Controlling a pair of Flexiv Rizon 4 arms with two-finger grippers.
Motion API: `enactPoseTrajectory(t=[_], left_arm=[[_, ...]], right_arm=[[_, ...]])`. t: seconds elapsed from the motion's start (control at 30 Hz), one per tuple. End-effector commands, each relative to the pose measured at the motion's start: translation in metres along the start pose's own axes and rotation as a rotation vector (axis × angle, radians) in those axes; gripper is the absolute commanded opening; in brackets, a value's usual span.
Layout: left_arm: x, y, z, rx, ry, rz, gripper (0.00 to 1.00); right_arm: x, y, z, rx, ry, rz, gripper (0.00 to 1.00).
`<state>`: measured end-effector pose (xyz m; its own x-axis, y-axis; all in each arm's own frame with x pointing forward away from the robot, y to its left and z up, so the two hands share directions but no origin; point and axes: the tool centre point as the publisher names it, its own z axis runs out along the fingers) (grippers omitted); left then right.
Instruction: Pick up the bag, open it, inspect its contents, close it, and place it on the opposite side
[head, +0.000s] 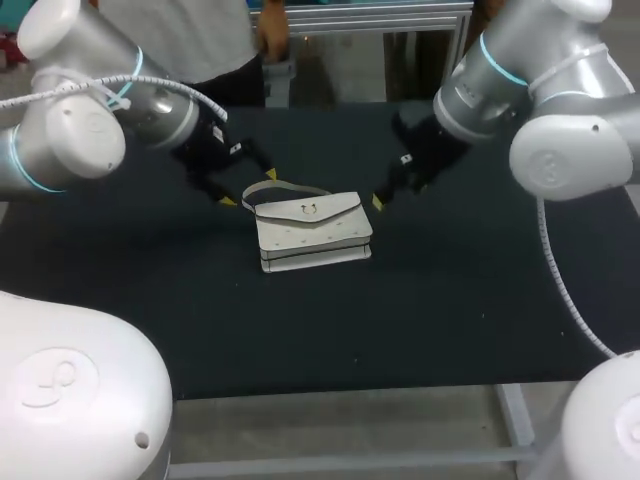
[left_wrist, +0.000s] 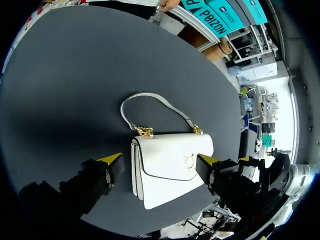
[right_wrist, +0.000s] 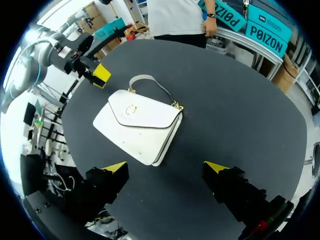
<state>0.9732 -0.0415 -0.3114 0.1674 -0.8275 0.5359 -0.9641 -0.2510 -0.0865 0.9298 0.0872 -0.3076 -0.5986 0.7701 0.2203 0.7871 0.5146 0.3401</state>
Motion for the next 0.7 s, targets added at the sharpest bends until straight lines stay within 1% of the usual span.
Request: enactPoseTrajectory(t=[0.03,0.07,0.2,0.33,0.4,0.43,0.7], left_arm=[[-0.006,-0.004,-0.003,-0.072,0.025,-0.183,1.00],[-0.007,-0.005,-0.002,-0.072,0.022,-0.207,1.00],[-0.008,-0.002,0.004,-0.113,0.030,-0.235,1.00],[-0.008,0.005,0.008,-0.161,0.054,-0.272,1.00],[-0.007,0.006,0.010,-0.148,0.047,-0.294,1.00],[-0.007,0.006,0.010,-0.148,0.047,-0.294,1.00],[-0.007,0.006,0.010,-0.148,0.047,-0.294,1.00]], right_arm=[[-0.008,0.004,-0.001,0.102,0.077,0.041,1.00],[-0.008,0.004,0.000,0.104,0.082,0.061,1.00],[-0.010,0.005,0.006,0.136,0.096,0.140,1.00],[-0.011,0.009,0.012,0.160,0.182,0.209,1.00],[-0.008,0.010,0.014,0.167,0.217,0.190,1.00],[-0.007,0.011,0.014,0.147,0.189,0.139,1.00],[-0.007,0.011,0.014,0.147,0.189,0.139,1.00]])
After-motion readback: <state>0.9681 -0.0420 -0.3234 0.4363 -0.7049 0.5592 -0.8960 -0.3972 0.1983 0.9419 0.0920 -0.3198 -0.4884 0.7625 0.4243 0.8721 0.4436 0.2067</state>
